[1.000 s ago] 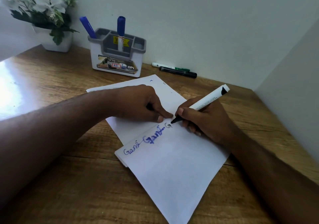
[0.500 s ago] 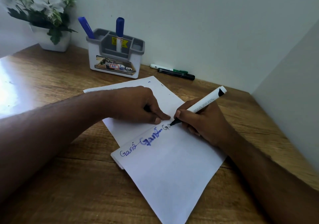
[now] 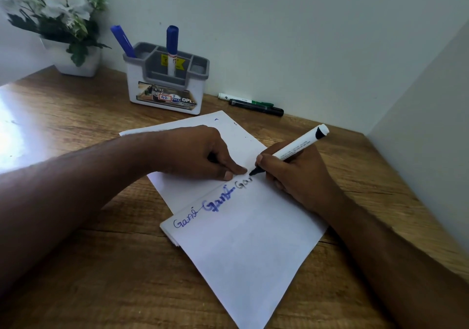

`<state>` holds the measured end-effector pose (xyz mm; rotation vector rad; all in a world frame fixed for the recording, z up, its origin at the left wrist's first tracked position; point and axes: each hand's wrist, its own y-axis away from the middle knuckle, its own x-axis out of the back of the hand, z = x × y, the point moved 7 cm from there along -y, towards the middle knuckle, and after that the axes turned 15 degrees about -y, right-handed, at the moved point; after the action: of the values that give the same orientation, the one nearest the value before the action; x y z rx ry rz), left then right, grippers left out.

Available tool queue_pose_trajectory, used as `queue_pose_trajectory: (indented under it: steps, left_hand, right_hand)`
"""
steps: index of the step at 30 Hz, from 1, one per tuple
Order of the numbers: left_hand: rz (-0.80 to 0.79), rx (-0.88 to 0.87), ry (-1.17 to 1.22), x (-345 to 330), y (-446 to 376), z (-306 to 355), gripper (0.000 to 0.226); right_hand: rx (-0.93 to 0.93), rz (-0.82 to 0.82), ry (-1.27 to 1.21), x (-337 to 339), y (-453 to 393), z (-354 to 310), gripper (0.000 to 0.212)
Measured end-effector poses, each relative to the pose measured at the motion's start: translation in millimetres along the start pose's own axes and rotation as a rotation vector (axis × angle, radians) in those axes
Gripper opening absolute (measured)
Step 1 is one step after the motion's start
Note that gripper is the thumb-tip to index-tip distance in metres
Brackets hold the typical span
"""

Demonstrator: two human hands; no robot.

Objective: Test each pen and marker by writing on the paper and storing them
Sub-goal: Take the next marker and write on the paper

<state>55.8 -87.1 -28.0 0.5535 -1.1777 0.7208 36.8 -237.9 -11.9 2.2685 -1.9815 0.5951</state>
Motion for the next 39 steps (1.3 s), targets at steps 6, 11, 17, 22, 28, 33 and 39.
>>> queue_pose_trajectory:
  steps: [6, 11, 17, 22, 28, 33, 39]
  left_hand:
    - [-0.016, -0.003, 0.000, -1, 0, 1, 0.029]
    - [-0.007, 0.000, 0.008, 0, 1, 1, 0.029]
    - [-0.003, 0.005, 0.017, 1, 2, 2, 0.029]
    - [0.010, 0.002, 0.014, 2, 2, 3, 0.026]
    - [-0.001, -0.008, 0.013, 2, 2, 3, 0.026]
    - [-0.021, -0.007, 0.008, 0, 1, 1, 0.030]
    - [-0.035, -0.008, -0.014, -1, 0, 0, 0.030]
  right_hand:
    - [-0.017, 0.062, -0.076, 7, 1, 1, 0.017]
    - [0.002, 0.082, -0.018, 4, -3, 2, 0.018]
    - [0.034, 0.104, 0.027, 6, -2, 1, 0.017]
    - [0.086, 0.001, 0.017, -2, 4, -2, 0.013]
    - [0.116, 0.004, 0.042, -1, 3, -1, 0.011]
    - [-0.055, 0.174, -0.316, 15, -6, 15, 0.015]
    - [-0.229, -0.017, -0.495, 10, -12, 24, 0.008]
